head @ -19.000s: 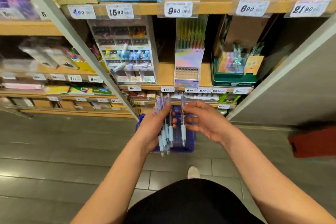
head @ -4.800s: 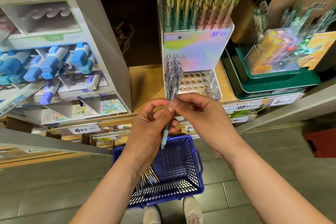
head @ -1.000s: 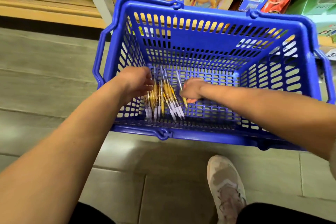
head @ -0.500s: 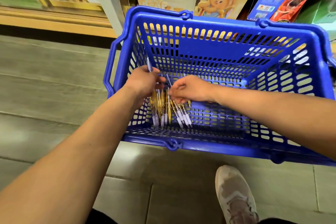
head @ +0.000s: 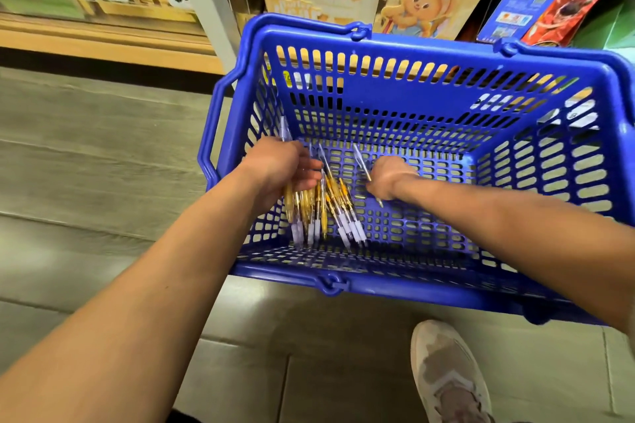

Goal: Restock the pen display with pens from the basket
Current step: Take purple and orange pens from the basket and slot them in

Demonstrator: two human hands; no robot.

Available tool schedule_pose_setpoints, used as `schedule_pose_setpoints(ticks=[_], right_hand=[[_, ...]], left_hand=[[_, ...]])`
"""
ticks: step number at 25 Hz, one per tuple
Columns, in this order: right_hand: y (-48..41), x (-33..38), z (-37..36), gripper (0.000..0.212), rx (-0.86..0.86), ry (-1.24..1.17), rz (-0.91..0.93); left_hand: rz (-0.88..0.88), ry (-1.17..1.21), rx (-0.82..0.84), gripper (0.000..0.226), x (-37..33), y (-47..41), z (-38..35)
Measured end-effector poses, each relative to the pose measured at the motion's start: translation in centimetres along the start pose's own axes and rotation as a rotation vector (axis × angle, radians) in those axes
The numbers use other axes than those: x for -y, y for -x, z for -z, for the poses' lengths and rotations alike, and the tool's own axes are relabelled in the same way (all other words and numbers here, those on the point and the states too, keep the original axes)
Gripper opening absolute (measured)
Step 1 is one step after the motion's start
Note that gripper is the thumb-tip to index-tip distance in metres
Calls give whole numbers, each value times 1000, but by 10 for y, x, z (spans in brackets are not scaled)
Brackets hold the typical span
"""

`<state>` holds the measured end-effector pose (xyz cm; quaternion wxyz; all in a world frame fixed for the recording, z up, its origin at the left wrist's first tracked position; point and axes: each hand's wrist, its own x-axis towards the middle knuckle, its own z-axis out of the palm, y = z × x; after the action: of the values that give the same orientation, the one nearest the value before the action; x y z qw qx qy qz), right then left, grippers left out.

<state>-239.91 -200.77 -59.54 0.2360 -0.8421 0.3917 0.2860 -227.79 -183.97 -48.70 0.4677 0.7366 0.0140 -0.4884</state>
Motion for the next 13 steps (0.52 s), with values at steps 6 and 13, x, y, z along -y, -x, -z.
schedule_pose_setpoints(ticks=[6, 13], right_hand=[[45, 22, 15, 17, 252, -758, 415], [65, 46, 27, 12, 183, -843, 579]], left_hand=[[62, 59, -20, 32, -7, 1, -5], [67, 141, 62, 27, -16, 7, -18]])
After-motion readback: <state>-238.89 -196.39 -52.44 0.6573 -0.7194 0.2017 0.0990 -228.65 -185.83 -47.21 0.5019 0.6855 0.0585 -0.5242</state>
